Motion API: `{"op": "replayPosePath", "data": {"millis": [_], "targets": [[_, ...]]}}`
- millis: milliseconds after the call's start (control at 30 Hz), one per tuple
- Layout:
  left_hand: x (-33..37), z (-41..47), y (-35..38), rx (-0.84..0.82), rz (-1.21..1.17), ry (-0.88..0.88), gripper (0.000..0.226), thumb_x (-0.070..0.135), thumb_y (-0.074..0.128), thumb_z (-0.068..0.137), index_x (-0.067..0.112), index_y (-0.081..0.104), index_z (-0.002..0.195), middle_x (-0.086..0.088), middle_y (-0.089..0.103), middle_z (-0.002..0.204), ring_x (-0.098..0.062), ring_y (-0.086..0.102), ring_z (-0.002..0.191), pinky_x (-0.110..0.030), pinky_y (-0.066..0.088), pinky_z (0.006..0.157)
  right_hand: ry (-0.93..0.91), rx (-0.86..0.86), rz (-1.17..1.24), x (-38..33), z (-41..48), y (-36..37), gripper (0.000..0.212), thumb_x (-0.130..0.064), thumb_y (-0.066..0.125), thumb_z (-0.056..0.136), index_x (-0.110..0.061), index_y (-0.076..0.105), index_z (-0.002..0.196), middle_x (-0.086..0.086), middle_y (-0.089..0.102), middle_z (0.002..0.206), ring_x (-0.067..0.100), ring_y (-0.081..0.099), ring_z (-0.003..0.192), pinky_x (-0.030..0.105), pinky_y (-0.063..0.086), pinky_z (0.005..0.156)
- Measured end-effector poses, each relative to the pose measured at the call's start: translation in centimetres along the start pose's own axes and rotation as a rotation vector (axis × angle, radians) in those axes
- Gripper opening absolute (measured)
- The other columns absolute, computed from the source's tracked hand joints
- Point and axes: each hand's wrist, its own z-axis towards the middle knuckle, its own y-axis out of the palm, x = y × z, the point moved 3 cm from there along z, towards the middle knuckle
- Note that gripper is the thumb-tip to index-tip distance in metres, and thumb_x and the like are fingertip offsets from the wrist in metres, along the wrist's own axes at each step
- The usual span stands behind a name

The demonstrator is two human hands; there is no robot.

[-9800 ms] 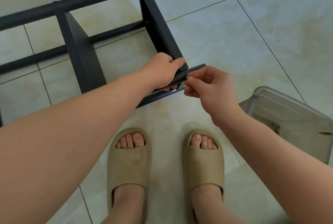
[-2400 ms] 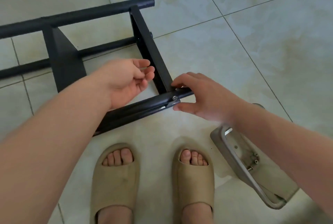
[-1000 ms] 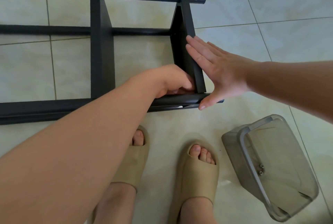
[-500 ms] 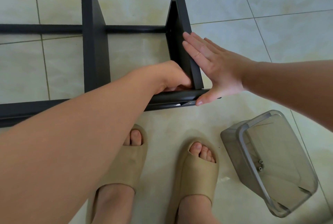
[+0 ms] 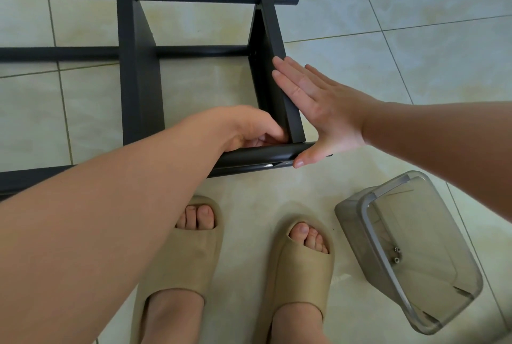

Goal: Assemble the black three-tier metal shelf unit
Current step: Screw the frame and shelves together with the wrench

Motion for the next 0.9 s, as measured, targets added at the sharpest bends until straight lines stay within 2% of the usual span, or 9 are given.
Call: {"op": "replayPosePath", "data": {"millis": [67, 100, 200, 300, 567, 733, 800, 833, 900], "targets": [[-0.05, 0.01, 0.04, -0.017, 0.004, -0.016, 0.030, 0.007, 0.057, 0.095, 0.000, 0.067, 0.122, -0.019, 0.071, 0.117, -0.033, 0.067, 0.113, -0.043, 0.052, 0.101, 0.000, 0.002, 0.002, 0.04, -0.04, 0.01, 0.144, -0.099, 0.039, 0.057, -0.016, -0.023, 0.157, 0.000, -0.034, 0.163, 0.014, -0.033, 0.148, 0.035, -0.013, 0.124], [-0.04, -0.04, 0.05, -0.025, 0.001, -0.022, 0.030, 0.008, 0.057, 0.095, 0.001, 0.067, 0.123, -0.019, 0.070, 0.119, -0.033, 0.066, 0.115, -0.043, 0.052, 0.102, 0.000, 0.002, 0.000, 0.05, -0.02, 0.04, 0.144, -0.099, 0.039, 0.057, -0.016, -0.024, 0.157, 0.000, -0.034, 0.163, 0.014, -0.033, 0.148, 0.035, -0.012, 0.124], [0.04, -0.20, 0.05, -0.040, -0.021, -0.025, 0.027, 0.009, 0.056, 0.096, 0.002, 0.070, 0.118, -0.017, 0.073, 0.113, -0.028, 0.073, 0.095, -0.035, 0.058, 0.082, -0.002, 0.000, -0.005, 0.10, 0.03, 0.12, 0.145, -0.099, 0.038, 0.056, -0.016, -0.024, 0.157, 0.000, -0.033, 0.163, 0.015, -0.031, 0.149, 0.038, -0.011, 0.125], [0.08, -0.33, 0.11, -0.033, -0.048, -0.016, 0.026, 0.007, 0.055, 0.096, 0.002, 0.070, 0.116, -0.014, 0.075, 0.098, -0.021, 0.073, 0.073, -0.029, 0.060, 0.066, -0.001, 0.001, -0.005, 0.14, 0.02, 0.10, 0.145, -0.099, 0.038, 0.056, -0.015, -0.023, 0.157, 0.001, -0.033, 0.163, 0.015, -0.031, 0.150, 0.038, -0.011, 0.125], [0.20, -0.50, 0.29, -0.021, -0.065, 0.007, 0.024, 0.005, 0.056, 0.095, 0.000, 0.070, 0.114, -0.013, 0.074, 0.089, -0.019, 0.072, 0.066, -0.027, 0.059, 0.064, -0.002, 0.012, -0.006, 0.22, -0.02, 0.16, 0.145, -0.100, 0.039, 0.057, -0.015, -0.022, 0.158, 0.002, -0.032, 0.164, 0.017, -0.028, 0.151, 0.040, -0.010, 0.126], [0.09, -0.42, 0.25, -0.021, -0.041, -0.019, 0.027, 0.007, 0.056, 0.095, 0.001, 0.070, 0.116, -0.016, 0.074, 0.105, -0.021, 0.071, 0.076, -0.030, 0.059, 0.074, -0.002, 0.011, -0.009, 0.18, 0.03, 0.18, 0.145, -0.100, 0.038, 0.056, -0.015, -0.022, 0.158, 0.003, -0.032, 0.164, 0.017, -0.028, 0.151, 0.040, -0.009, 0.126], [0.16, -0.49, 0.27, -0.027, -0.023, -0.021, 0.028, 0.008, 0.056, 0.094, 0.001, 0.070, 0.117, -0.015, 0.074, 0.104, -0.021, 0.071, 0.077, -0.030, 0.058, 0.074, -0.001, 0.012, -0.009, 0.20, 0.02, 0.24, 0.145, -0.100, 0.039, 0.057, -0.015, -0.022, 0.157, 0.003, -0.031, 0.164, 0.017, -0.028, 0.151, 0.040, -0.009, 0.126], [0.19, -0.50, 0.29, -0.035, -0.011, -0.019, 0.029, 0.009, 0.056, 0.094, 0.001, 0.070, 0.119, -0.014, 0.074, 0.105, -0.022, 0.071, 0.081, -0.030, 0.058, 0.075, -0.001, 0.013, -0.008, 0.20, -0.01, 0.27, 0.146, -0.100, 0.039, 0.057, -0.015, -0.022, 0.158, 0.003, -0.031, 0.164, 0.017, -0.028, 0.151, 0.040, -0.009, 0.126], [0.22, -0.44, 0.41, -0.054, 0.026, -0.014, 0.032, 0.013, 0.057, 0.095, 0.002, 0.069, 0.122, -0.013, 0.073, 0.114, -0.026, 0.070, 0.101, -0.036, 0.055, 0.090, 0.000, 0.016, -0.006, 0.22, -0.03, 0.27, 0.146, -0.100, 0.039, 0.057, -0.014, -0.021, 0.158, 0.003, -0.031, 0.164, 0.017, -0.028, 0.151, 0.040, -0.009, 0.126]]}}
